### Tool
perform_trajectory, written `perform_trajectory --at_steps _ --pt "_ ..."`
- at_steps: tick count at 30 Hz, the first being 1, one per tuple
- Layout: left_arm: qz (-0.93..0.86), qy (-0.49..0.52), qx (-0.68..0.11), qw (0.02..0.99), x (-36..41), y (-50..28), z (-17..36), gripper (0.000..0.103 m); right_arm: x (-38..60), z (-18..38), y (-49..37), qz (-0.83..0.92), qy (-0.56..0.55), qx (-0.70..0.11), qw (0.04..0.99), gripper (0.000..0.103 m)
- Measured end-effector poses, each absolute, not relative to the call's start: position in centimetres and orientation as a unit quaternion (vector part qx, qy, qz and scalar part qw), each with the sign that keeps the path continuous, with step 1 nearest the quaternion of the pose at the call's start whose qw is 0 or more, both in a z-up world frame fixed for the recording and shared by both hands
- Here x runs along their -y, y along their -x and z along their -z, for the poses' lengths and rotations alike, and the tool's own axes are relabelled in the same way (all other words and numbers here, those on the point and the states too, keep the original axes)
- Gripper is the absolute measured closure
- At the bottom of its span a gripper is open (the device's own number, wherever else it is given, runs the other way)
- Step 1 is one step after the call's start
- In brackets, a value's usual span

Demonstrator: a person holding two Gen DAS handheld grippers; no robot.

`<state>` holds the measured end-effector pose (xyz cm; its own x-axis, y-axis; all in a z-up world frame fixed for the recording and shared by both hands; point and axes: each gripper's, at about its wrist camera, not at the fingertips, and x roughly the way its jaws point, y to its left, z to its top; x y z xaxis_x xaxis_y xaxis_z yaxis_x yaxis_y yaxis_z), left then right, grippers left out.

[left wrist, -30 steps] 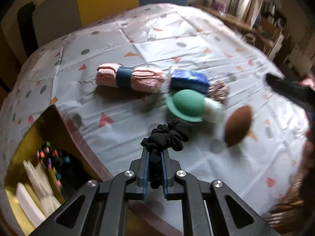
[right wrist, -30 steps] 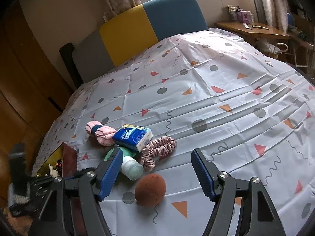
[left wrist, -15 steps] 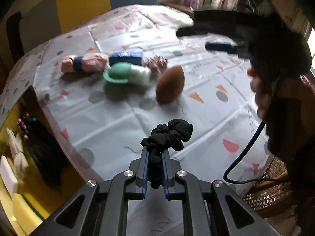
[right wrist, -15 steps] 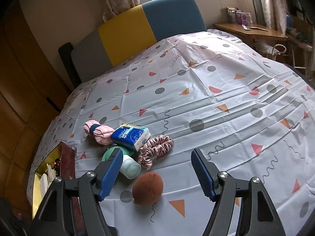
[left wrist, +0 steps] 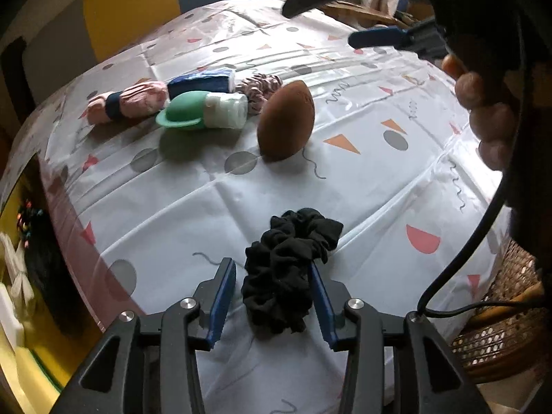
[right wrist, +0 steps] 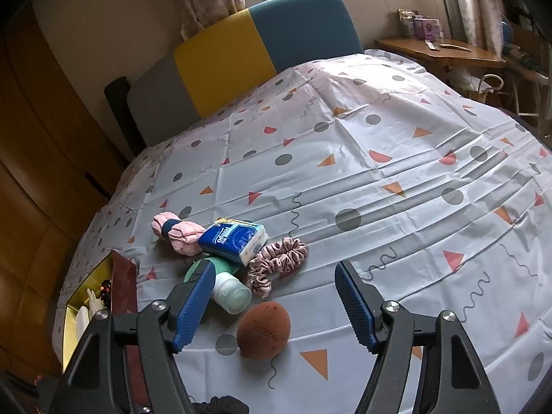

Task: Organize soft objects
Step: 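Lift the black scrunchie with the left gripper while the right gripper moves to the pink rolled towel, then carry the scrunchie toward the tray with the left gripper while the right gripper grasps the pink towel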

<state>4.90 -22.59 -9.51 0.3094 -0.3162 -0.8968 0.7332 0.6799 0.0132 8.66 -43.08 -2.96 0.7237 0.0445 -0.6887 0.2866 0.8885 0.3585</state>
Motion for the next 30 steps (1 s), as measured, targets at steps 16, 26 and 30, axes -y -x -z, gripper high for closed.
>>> perform_trajectory --at_steps 16,26,30 --pt "0.378 -0.116 -0.457 0.797 17.7 -2.4 6.0 0.088 40.0 4.0 -10.5 -0.004 -0.188 -0.404 0.895 0.031" --pt "0.393 -0.030 -0.442 0.806 12.5 -1.9 2.8 0.088 30.7 3.5 -20.1 -0.091 -0.021 -0.453 0.887 0.031" --pt "0.384 -0.011 -0.430 0.817 10.8 -2.4 2.0 0.088 28.1 4.4 -24.7 -0.098 0.035 -0.478 0.872 0.031"
